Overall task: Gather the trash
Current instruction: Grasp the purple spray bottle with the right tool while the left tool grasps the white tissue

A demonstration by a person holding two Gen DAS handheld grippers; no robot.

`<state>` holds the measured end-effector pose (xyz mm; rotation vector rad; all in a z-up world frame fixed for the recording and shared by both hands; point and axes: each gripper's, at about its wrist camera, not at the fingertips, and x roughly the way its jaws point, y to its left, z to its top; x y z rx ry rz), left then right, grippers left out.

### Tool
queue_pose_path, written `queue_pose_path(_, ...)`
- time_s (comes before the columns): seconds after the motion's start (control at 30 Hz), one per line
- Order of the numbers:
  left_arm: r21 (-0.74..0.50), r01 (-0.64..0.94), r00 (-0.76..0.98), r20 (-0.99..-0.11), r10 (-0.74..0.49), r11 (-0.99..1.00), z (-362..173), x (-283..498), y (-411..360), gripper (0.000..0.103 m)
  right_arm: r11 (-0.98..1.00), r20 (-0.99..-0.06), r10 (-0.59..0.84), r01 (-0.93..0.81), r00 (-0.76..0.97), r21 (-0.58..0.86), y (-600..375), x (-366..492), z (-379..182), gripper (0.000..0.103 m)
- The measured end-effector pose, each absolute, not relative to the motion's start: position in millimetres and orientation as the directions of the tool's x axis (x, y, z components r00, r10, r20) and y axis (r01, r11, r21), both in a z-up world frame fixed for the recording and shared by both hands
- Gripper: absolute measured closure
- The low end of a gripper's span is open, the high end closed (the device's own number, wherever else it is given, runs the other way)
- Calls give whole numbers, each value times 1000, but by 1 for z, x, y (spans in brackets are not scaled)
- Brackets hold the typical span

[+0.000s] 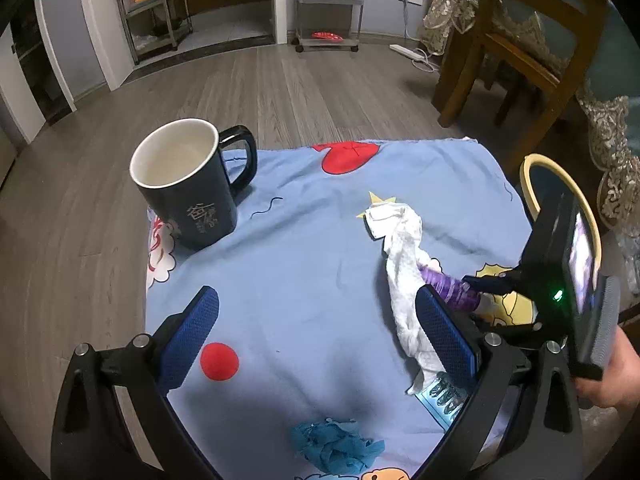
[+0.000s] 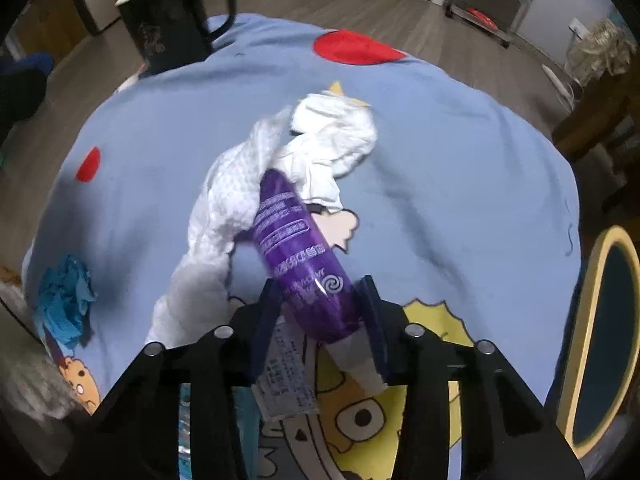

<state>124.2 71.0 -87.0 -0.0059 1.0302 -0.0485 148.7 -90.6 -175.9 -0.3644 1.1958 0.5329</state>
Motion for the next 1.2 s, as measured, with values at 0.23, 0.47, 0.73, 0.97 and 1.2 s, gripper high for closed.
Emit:
queue_pose_path(0.23,8,104,460,-887,-41,995,-112,132,44,6,898,-939,211,-432,271,77,-123,163,-179,60)
queue_pose_path(0.47,1,140,405,-913,-56,990,-136,137,31,9,888,-931,254,-445,261,117,-117,175,-181,61)
queue_pose_path(0.73,-93,214,337,-927,-163,972,-165,146,3,39,914,-929,282,-362,241,184,-148,180,-179,62)
queue_pose_path(0.97,-117,293,300,-931,-208,949,-180,148,-20,78,907,-921,301,-372,248,197,-151,182,-181,59)
queue_pose_path(1.2,-118,288,315,-926,-210,951,-173,148,-14,91,902,-927,267,-407,265,144,-139,184,-180,62)
